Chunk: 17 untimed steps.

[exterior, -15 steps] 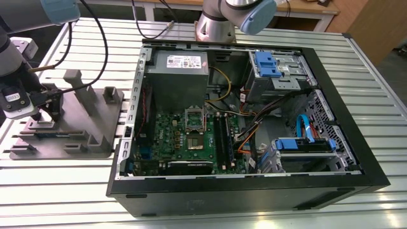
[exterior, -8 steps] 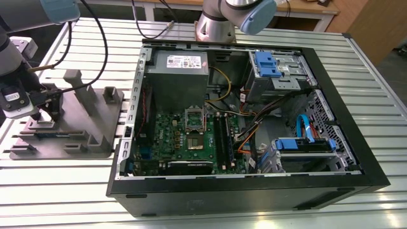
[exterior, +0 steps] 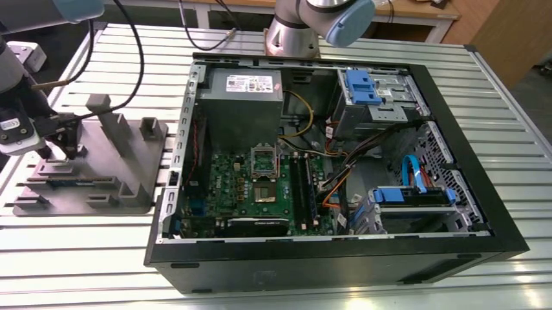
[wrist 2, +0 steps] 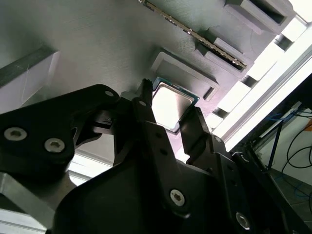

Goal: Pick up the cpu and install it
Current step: 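Pick up the cpu and move it towards the insertion slot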

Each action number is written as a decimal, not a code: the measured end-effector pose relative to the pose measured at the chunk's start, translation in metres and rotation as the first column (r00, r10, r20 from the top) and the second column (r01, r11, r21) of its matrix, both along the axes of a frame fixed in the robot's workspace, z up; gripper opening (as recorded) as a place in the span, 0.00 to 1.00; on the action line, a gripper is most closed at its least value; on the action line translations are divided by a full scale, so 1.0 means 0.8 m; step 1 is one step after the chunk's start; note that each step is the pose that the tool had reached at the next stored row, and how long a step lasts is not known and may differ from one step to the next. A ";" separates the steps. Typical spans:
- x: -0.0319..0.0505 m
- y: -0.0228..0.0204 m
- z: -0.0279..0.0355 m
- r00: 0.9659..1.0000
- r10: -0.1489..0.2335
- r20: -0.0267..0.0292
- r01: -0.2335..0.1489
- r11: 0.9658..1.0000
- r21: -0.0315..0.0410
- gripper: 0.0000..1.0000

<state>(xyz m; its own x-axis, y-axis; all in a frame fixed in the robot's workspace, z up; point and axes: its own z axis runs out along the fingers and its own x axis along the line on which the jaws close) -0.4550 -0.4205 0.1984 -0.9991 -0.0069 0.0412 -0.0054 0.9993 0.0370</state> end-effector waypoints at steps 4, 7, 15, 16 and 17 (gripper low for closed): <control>0.000 0.0000 0.0088 1.000 0.000 0.000 0.000 1.000 0.000 0.47; 0.000 0.0000 0.0170 1.000 0.000 0.000 0.000 1.000 0.000 0.47; 0.000 0.0000 0.0443 1.000 0.000 0.000 0.000 1.000 0.000 0.47; 0.000 0.0000 0.0476 1.000 0.000 0.000 0.000 1.000 0.000 0.47; 0.000 0.0000 0.0508 1.000 0.000 0.000 0.000 1.000 0.000 0.47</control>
